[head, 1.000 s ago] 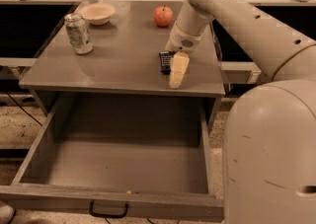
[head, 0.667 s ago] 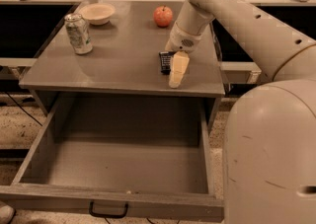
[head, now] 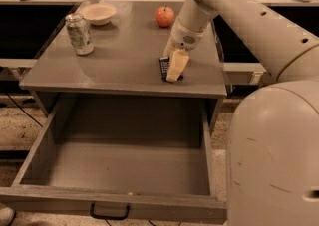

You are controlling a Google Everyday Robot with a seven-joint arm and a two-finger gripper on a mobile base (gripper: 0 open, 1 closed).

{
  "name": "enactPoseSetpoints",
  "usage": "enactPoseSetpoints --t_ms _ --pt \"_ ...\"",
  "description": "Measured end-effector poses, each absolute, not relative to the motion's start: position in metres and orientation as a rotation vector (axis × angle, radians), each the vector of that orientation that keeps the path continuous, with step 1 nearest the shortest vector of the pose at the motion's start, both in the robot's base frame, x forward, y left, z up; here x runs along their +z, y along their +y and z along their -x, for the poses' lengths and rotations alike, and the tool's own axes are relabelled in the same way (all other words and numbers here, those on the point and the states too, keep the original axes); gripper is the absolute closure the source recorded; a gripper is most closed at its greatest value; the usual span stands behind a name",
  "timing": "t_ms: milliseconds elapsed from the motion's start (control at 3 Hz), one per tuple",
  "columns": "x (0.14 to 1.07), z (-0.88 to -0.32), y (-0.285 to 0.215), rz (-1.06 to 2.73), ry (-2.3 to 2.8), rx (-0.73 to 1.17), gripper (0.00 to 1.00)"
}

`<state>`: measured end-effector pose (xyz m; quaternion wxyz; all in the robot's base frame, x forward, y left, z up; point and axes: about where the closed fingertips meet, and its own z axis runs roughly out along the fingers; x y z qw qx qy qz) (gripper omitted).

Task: Place rxbar blueberry into top drawer

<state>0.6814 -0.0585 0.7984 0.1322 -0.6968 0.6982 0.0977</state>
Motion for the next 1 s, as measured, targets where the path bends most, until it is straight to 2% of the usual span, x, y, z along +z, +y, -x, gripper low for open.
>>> enactPoseSetpoints --t_ms 333,667,1000 --pt "0.7984 -0.6814 -0.0585 2.022 2.026 0.284 0.89" --pt "0.7989 -0.6814 -0.0585 2.022 2.026 0.284 1.00" --pt "0.8079 -0.6814 -0.0585 2.022 2.026 0.284 1.00"
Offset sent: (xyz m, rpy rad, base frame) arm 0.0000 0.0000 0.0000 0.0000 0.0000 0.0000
